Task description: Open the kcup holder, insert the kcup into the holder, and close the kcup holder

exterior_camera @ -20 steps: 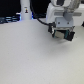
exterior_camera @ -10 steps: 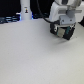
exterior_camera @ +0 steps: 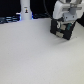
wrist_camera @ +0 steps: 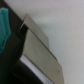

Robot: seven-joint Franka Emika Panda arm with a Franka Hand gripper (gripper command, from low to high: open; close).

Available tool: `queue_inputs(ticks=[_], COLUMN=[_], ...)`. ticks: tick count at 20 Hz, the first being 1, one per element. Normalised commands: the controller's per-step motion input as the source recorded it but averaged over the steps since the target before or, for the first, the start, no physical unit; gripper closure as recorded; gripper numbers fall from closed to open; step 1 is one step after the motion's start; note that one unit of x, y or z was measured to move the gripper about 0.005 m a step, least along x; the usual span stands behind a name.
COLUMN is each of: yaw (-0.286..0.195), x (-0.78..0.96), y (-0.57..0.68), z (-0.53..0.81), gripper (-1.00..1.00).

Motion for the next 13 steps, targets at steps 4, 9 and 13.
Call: queue_inputs(ticks=[4,9,13], yaw=[0.093,0.088,0.039], x=[-0.59,0.02,0.08], y=[0.45,0.30,0.19], z=[0.05,0.80,0.84], gripper=[-1.00,-1.00,-1.00])
